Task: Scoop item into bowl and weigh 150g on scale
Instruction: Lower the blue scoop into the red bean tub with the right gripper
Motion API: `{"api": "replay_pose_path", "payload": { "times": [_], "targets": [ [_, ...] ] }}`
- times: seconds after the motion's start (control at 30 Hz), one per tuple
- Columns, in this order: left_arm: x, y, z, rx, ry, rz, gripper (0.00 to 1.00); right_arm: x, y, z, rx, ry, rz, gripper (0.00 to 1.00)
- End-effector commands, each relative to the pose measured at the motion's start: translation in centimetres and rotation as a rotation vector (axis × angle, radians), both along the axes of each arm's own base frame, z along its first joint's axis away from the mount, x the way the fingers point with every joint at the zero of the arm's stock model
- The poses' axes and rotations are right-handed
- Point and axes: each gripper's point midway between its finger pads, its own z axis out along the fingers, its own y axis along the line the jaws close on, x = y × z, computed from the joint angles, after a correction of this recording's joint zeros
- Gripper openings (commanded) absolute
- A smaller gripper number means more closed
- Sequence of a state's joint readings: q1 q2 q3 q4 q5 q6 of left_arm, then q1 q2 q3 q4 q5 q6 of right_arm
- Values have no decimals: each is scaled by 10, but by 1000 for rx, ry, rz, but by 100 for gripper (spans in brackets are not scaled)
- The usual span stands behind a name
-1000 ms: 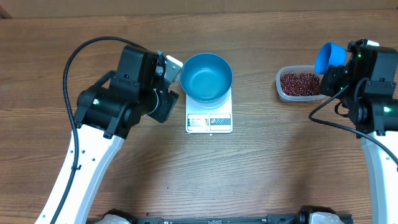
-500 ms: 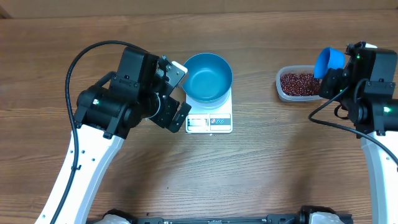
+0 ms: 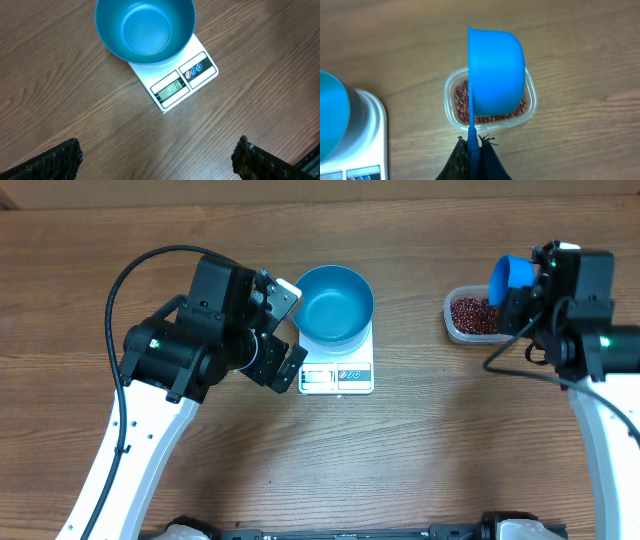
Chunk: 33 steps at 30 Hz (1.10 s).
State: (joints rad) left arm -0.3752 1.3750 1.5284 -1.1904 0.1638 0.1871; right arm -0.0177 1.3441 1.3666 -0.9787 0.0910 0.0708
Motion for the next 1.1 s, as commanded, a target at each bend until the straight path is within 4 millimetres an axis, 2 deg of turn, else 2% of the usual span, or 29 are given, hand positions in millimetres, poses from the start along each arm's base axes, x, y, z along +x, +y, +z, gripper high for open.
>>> {"api": "replay_pose_path", "payload": {
  "times": [0.0, 0.03, 0.23, 0.67, 0.8, 0.93, 1.07],
  "targets": [
    [0, -1, 1, -1, -3, -16, 100, 15, -12, -4, -86, 64, -25, 3],
    [0, -1, 1, -1, -4, -16, 100, 16, -18, -7, -133, 102, -45, 4],
    [0, -1, 1, -1, -3, -16, 99, 24, -23, -27, -283, 211, -49, 3],
    [0, -1, 1, -1, -2, -16, 100, 33, -31, -92, -358, 410, -42, 4],
    [0, -1, 1, 0, -1, -16, 99, 34, -29, -100, -355, 430, -27, 3],
    [0, -1, 1, -1, -2, -16, 100, 33, -17, -105, -309, 450, 66, 3],
    [0, -1, 1, -1, -2, -16, 100, 22, -17, -108, -310, 495, 77, 3]
  ]
}}
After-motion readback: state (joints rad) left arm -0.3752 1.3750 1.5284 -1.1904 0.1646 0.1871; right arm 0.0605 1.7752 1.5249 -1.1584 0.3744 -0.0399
